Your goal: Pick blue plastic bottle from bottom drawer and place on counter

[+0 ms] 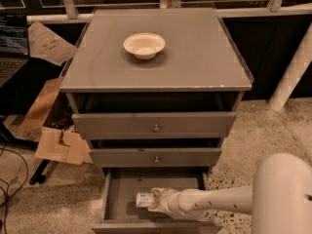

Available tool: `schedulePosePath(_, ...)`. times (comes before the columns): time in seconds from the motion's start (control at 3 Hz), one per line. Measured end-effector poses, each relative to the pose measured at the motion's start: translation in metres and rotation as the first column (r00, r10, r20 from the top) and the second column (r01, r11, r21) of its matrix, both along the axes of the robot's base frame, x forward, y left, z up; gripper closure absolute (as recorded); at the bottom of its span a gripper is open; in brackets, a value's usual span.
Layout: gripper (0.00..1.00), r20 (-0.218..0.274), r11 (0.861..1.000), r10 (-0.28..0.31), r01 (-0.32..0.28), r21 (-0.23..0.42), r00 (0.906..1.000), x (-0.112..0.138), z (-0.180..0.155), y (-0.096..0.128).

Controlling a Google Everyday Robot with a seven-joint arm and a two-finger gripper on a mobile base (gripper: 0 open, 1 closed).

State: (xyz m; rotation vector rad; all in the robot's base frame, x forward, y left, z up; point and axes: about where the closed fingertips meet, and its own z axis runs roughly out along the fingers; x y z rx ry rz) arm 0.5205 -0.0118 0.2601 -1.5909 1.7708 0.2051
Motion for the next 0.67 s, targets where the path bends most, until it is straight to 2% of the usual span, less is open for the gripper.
schedulePosePath(0.33, 1.00, 0.049, 0.999, 0.045, -0.045, 0.007, 0.9978, -0.010, 0.036, 0.011)
schedulePosePath(0.67, 1.00, 0.141, 0.990, 0.126, -0.133, 0.041, 0.9821, -0.003, 0.066, 0.020)
